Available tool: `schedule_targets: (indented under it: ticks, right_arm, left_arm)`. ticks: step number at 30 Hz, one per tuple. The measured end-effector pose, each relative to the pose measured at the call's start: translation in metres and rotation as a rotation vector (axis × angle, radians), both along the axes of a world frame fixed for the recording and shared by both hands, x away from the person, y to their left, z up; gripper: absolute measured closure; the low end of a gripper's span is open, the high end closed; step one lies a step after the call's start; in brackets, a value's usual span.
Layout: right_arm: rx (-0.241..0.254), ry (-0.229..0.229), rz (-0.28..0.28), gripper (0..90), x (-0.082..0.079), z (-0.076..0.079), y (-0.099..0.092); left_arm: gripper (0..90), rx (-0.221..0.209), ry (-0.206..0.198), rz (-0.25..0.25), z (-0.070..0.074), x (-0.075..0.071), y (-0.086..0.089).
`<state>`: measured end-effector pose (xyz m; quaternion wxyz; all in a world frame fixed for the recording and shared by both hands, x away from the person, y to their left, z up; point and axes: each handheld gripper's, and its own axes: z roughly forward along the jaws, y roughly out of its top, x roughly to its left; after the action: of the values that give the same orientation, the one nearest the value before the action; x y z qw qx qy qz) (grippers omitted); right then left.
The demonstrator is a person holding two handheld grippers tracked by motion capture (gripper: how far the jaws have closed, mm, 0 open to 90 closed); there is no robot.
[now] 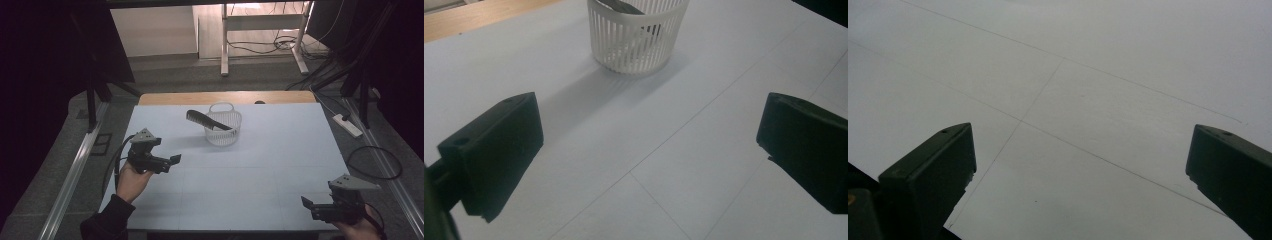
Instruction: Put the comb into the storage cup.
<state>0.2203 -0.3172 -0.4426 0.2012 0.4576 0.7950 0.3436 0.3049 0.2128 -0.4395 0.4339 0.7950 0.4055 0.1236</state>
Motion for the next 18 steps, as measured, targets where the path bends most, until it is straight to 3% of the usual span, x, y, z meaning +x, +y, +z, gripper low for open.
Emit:
schedule_targets:
  ticks: [18]
  right_arm:
    - [-0.004, 0.003, 0.002, 0.5, 0.000, 0.000, 0.000]
  left_arm:
    - [0.0, -0.026, -0.007, 0.021, 0.001, -0.020, 0.012]
